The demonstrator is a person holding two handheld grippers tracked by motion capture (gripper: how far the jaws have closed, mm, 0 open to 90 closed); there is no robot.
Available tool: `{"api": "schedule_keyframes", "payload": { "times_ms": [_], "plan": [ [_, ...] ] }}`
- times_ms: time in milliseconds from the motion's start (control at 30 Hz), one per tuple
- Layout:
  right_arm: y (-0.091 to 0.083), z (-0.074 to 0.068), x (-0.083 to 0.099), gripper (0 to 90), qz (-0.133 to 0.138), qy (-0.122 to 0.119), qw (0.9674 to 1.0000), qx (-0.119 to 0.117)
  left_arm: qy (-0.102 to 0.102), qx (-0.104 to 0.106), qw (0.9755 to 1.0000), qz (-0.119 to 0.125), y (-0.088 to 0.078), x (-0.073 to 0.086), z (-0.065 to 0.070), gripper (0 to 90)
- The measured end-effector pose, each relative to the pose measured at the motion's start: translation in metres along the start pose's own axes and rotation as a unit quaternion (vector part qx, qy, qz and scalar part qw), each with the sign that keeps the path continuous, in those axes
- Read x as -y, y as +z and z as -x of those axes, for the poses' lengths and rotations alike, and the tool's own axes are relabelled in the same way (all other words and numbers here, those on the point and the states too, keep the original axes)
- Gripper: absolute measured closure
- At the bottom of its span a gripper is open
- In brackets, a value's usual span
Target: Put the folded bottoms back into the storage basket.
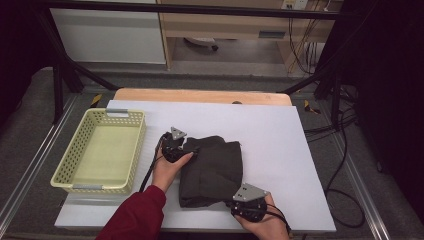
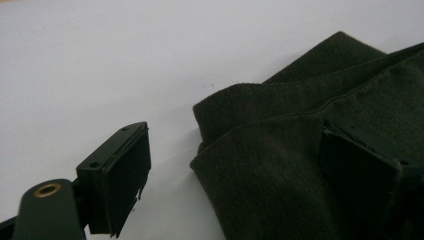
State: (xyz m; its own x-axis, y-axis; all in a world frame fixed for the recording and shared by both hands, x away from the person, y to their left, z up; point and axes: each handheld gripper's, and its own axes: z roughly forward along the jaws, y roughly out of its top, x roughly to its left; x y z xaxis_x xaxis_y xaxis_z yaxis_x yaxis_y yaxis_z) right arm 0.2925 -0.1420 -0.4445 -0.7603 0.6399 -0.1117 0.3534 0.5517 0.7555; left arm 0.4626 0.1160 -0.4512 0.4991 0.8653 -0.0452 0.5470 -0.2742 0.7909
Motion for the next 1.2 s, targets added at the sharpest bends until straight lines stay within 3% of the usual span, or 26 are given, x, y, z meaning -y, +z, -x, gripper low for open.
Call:
{"api": "schedule_keyframes", "payload": {
  "times_ms": [100, 133, 200, 333, 367, 433, 467, 533, 633, 733, 933, 1200],
  "plan": [
    [0.000, 0.000, 0.000, 59.8, 0.000, -0.001, 1.0000, 0.000, -0.006, 0.009, 0.9999, -0.002, 0.003, 0.001, 0.000, 14.7],
    [0.001, 0.000, -0.001, 59.8, -0.001, -0.003, 1.0000, -0.001, -0.011, 0.023, 0.9997, -0.001, 0.005, 0.002, 0.000, 27.0],
    [0.001, 0.000, -0.001, 59.8, -0.001, -0.002, 1.0000, -0.002, -0.021, 0.034, 0.9992, 0.000, 0.007, 0.003, 0.002, 31.6],
    [0.001, 0.000, -0.001, 60.0, 0.000, -0.002, 1.0000, -0.002, -0.023, 0.048, 0.9986, 0.001, 0.007, 0.003, 0.003, 48.0],
    [0.001, 0.000, -0.001, 60.0, 0.000, -0.002, 1.0000, -0.002, -0.020, 0.051, 0.9985, 0.003, 0.007, 0.002, 0.004, 48.0],
    [0.000, 0.000, -0.001, 60.5, 0.001, -0.005, 1.0000, 0.001, -0.017, 0.060, 0.9980, 0.006, 0.005, 0.002, 0.006, 65.0],
    [0.000, 0.000, -0.001, 60.5, 0.001, -0.005, 1.0000, 0.001, -0.022, 0.064, 0.9977, 0.007, 0.004, 0.002, 0.007, 65.0],
    [0.000, 0.000, -0.002, 61.4, 0.002, -0.006, 1.0000, 0.001, -0.020, 0.063, 0.9977, 0.009, 0.003, 0.001, 0.010, 74.5],
    [-0.002, 0.000, -0.003, 61.9, 0.007, -0.004, 1.0000, 0.003, -0.028, 0.066, 0.9973, 0.016, -0.001, -0.001, 0.009, 78.0],
    [-0.003, 0.000, -0.005, 62.2, 0.020, -0.004, 0.9998, 0.004, -0.035, 0.070, 0.9960, 0.043, -0.010, -0.007, 0.011, 80.4],
    [-0.006, 0.000, -0.007, 62.6, 0.037, -0.002, 0.9993, 0.005, -0.041, 0.069, 0.9943, 0.070, -0.020, -0.017, 0.016, 81.9],
    [-0.010, 0.002, -0.011, 63.0, 0.065, 0.000, 0.9978, 0.011, -0.033, 0.072, 0.9921, 0.097, -0.035, -0.036, 0.018, 82.6]
  ]
}}
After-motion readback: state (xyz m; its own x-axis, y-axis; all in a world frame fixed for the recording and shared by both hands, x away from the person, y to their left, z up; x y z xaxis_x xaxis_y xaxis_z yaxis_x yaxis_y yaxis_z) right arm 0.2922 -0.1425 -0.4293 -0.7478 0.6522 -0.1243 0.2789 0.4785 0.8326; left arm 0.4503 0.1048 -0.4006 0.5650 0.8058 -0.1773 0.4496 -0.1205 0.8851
